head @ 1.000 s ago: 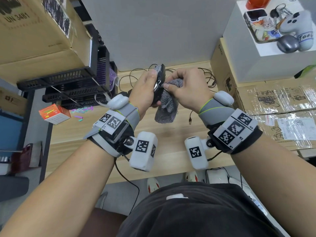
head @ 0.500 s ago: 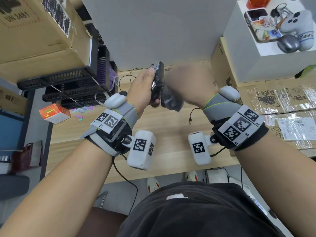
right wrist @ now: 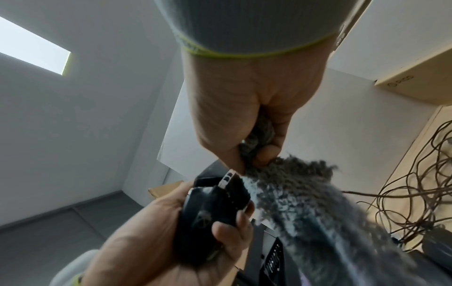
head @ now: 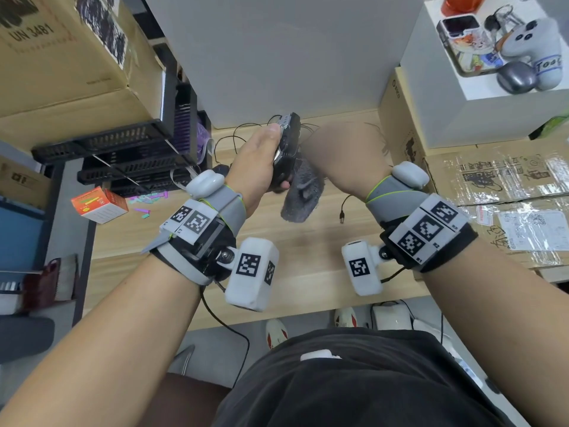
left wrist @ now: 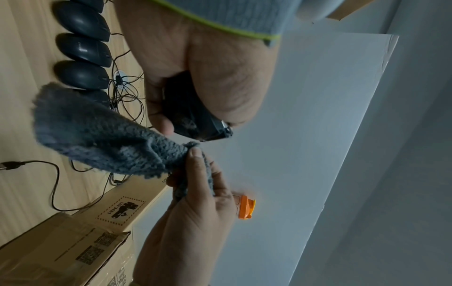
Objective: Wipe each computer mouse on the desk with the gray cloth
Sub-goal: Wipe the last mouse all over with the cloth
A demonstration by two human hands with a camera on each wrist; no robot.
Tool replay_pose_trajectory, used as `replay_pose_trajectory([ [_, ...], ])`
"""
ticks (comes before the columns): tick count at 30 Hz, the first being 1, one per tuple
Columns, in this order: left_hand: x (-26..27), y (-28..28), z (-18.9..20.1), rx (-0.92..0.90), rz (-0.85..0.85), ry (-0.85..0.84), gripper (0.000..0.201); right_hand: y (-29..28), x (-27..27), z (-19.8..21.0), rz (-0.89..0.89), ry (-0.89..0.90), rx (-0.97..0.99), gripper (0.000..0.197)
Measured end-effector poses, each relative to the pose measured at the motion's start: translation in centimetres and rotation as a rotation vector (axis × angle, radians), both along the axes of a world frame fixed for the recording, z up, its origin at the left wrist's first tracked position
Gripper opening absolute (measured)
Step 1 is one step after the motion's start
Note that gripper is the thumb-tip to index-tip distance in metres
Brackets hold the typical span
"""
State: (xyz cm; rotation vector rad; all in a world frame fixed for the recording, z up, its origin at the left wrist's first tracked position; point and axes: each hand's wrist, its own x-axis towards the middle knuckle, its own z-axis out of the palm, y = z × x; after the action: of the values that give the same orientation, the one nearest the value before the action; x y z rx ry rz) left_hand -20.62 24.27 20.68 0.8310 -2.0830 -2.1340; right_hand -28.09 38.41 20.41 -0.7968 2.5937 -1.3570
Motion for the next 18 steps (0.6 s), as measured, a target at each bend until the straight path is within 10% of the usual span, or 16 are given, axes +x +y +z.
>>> replay_pose_trajectory([
  [18,1.3,0.6,1.4,0.227,0.061,-0.023,0.034,0.4,1.1,0.7,0.203,0.113,-0.113,0.012],
])
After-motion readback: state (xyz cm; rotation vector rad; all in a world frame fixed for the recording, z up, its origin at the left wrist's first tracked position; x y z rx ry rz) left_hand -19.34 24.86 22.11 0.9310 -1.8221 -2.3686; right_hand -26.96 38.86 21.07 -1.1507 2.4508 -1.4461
